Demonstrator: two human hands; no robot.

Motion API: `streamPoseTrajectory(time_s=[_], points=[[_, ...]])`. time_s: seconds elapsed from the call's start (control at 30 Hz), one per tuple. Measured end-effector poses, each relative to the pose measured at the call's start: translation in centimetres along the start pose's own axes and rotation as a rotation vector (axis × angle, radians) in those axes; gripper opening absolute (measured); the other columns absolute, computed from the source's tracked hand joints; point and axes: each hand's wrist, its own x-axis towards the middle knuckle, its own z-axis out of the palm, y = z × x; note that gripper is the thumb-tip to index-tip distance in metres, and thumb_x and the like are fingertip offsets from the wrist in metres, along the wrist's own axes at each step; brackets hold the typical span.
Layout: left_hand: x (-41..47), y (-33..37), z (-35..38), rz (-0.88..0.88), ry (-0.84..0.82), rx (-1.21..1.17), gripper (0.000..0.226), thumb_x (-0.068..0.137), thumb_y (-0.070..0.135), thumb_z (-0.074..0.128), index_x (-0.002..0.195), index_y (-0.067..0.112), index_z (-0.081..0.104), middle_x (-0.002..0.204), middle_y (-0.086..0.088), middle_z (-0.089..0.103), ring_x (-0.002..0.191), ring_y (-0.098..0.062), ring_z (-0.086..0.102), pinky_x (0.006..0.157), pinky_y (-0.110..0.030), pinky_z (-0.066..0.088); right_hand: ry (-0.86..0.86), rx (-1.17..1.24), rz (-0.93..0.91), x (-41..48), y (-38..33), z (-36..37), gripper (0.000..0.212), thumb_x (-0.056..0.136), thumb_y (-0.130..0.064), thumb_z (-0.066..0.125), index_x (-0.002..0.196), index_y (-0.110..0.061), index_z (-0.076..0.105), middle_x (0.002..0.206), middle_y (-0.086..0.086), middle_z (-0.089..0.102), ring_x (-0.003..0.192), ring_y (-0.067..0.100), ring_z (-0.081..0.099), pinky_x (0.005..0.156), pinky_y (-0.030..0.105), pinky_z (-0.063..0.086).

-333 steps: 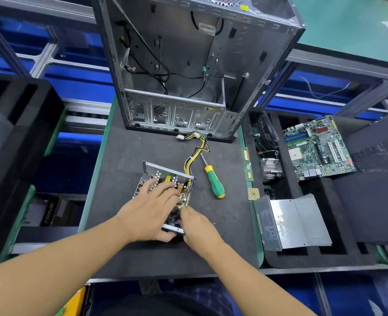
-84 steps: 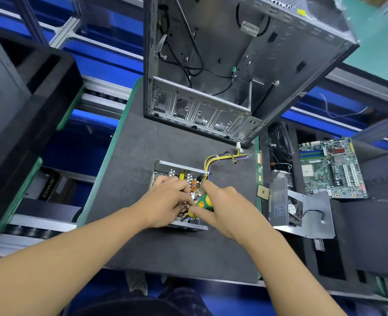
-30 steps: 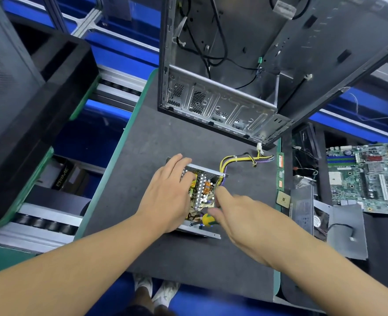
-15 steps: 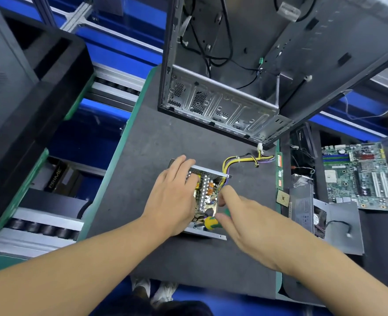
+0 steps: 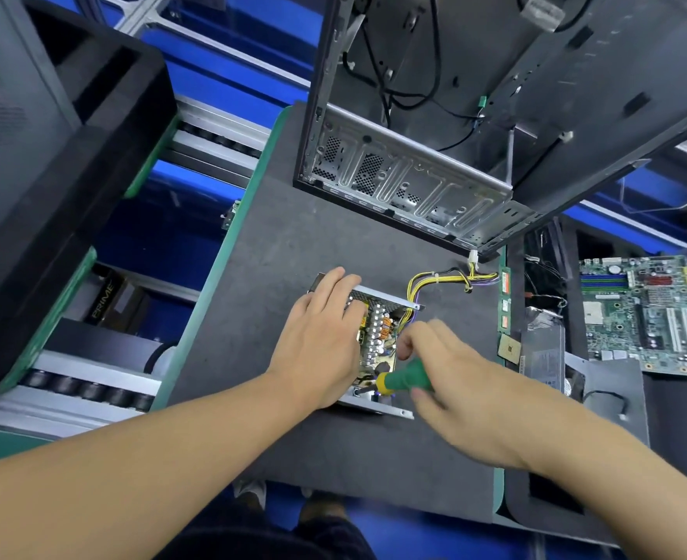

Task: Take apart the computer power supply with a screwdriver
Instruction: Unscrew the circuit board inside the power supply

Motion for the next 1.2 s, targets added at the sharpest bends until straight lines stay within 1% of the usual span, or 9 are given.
streamPoseTrajectory(time_s=[0.07,0.23,0.37,0.47,0.67,0.8,0.9,1.07,1.2], points=[[0.0,0.0,0.0,0.003,-0.006,0.012,0.04,0.088,0.019,0.042,0.127,0.013,0.05,0.16,-0.005,0.022,0.152,-0.024,0.004,0.109,-0.035,0.031,-0.059,0.006,-0.009,-0.2,0.1,0.0,0.03,0.088,-0.017,0.047,0.107,-0.031,0.031,0.107,-0.014,0.03,0.098,0.013,0.035,0.081,0.029,0.038],[0.1,-0.1,0.0,0.011,-0.009,0.014,0.043,0.086,0.021,0.041,0.126,0.012,0.051,0.158,-0.007,0.024,0.152,-0.026,0.008,0.107,-0.037,0.034,0.077,-0.061,0.112,-0.5,-0.6,0.9,0.027,0.097,-0.058,0.027,0.096,-0.032,0.024,0.098,-0.004,0.047,0.083,0.026,0.056,0.076,0.042,0.046],[0.1,0.0,-0.1,0.017,0.011,0.006,0.042,0.084,0.018,0.045,0.123,0.009,0.054,0.156,-0.009,0.031,0.15,-0.028,0.015,0.104,-0.038,0.038,0.063,-0.001,-0.002,-0.3,-0.4,1.0,0.011,0.102,-0.037,0.036,0.103,-0.031,0.026,0.113,-0.009,0.047,0.09,0.019,0.052,0.077,0.036,0.042],[0.1,0.0,0.0,0.013,0.002,0.017,0.041,0.085,0.02,0.046,0.124,0.011,0.053,0.156,-0.008,0.028,0.151,-0.027,0.012,0.105,-0.038,0.037,-0.013,0.011,-0.064,-0.4,0.0,0.8,0.03,0.092,-0.019,0.048,0.109,-0.034,0.029,0.109,-0.016,0.029,0.098,0.012,0.034,0.075,0.024,0.031],[0.1,0.0,0.0,0.016,0.004,0.005,0.042,0.084,0.021,0.045,0.124,0.011,0.053,0.156,-0.007,0.029,0.151,-0.027,0.012,0.105,-0.038,0.036,0.151,-0.025,0.085,-0.5,-0.7,1.3,0.025,0.097,-0.057,0.026,0.101,-0.033,0.025,0.099,-0.004,0.048,0.083,0.027,0.056,0.075,0.044,0.047],[0.1,0.0,0.1,0.011,-0.004,0.014,0.041,0.086,0.019,0.044,0.125,0.012,0.052,0.158,-0.007,0.026,0.152,-0.026,0.009,0.107,-0.037,0.035,0.134,0.01,0.012,-0.3,-0.5,1.1,0.011,0.101,-0.034,0.036,0.106,-0.031,0.027,0.106,-0.009,0.045,0.087,0.023,0.051,0.077,0.039,0.044],[0.0,0.1,0.0,0.014,0.003,0.013,0.039,0.087,0.019,0.043,0.124,0.011,0.052,0.158,-0.008,0.026,0.151,-0.026,0.009,0.106,-0.037,0.035,0.027,0.045,-0.03,-0.5,-0.1,0.9,0.03,0.088,-0.017,0.047,0.108,-0.033,0.03,0.107,-0.013,0.029,0.098,0.014,0.034,0.081,0.031,0.04],[0.1,0.0,-0.1,0.016,-0.007,0.005,0.039,0.086,0.019,0.049,0.124,0.01,0.053,0.158,-0.009,0.027,0.151,-0.027,0.01,0.105,-0.039,0.036,0.147,-0.039,0.108,-0.6,-0.3,1.6,0.035,0.09,-0.068,0.023,0.097,-0.034,0.026,0.097,-0.007,0.047,0.082,0.024,0.053,0.071,0.04,0.045],[0.1,0.1,0.0,0.019,0.011,0.006,0.038,0.085,0.017,0.05,0.122,0.009,0.055,0.156,-0.009,0.031,0.151,-0.028,0.014,0.103,-0.038,0.039,0.199,-0.079,0.012,-0.5,-0.2,1.9,0.009,0.102,-0.039,0.033,0.101,-0.031,0.027,0.101,-0.006,0.044,0.084,0.021,0.05,0.072,0.033,0.041]])
